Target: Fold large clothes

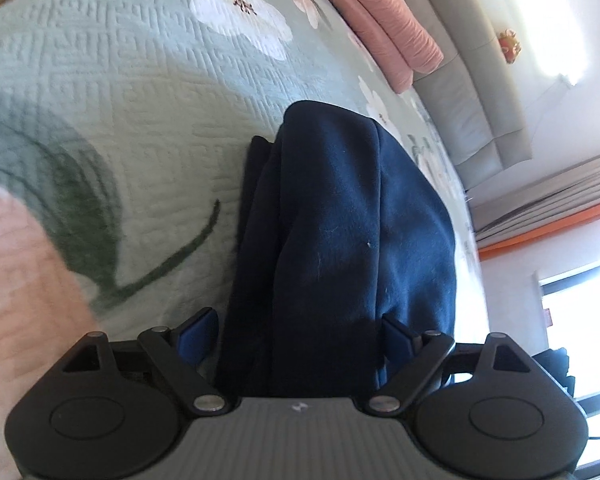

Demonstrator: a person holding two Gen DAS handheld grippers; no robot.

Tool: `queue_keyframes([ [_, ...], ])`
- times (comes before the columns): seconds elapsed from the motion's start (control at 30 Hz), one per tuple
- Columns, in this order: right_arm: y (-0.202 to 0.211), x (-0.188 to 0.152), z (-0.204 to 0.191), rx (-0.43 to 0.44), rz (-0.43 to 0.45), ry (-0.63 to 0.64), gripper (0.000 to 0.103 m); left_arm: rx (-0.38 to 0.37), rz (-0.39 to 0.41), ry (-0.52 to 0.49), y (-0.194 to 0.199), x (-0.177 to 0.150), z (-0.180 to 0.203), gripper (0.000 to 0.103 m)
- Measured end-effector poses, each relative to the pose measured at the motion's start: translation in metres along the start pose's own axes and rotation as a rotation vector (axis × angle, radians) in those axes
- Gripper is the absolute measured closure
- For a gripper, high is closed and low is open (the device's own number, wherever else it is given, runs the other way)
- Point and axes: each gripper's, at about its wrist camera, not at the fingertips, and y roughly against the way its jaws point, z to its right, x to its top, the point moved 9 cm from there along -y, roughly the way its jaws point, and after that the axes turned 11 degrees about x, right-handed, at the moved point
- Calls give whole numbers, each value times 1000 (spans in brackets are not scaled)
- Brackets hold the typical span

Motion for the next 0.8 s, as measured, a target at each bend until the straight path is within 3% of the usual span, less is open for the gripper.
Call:
queue_keyframes([
  [0.2, -12, -1, -4, 36, -1, -7, 1, -75, -18, -31, -25, 2, 21, 25],
  [0.27, -10, -2, -9, 45, -1, 16, 5, -96, -8, -8, -24, 1, 18, 51],
  [0.33, -4, -4, -17, 69, 6, 30, 18, -168, -1, 80, -19, -2, 13, 58],
  [0.43, 7, -7, -29, 78, 19, 48, 26, -172, 32, 43, -9, -5, 26, 61],
  [0.53, 26, -10, -45, 96, 49, 72, 26, -220, 55, 13, 8, -7, 51, 61],
  [0.7, 86, -15, -64, 164, 114, 96, 26, -267, 94, -44, 38, -18, 100, 61],
  [0.8, 130, -15, -65, 163, 140, 110, 26, -270, 114, -92, 44, -34, 141, 61],
])
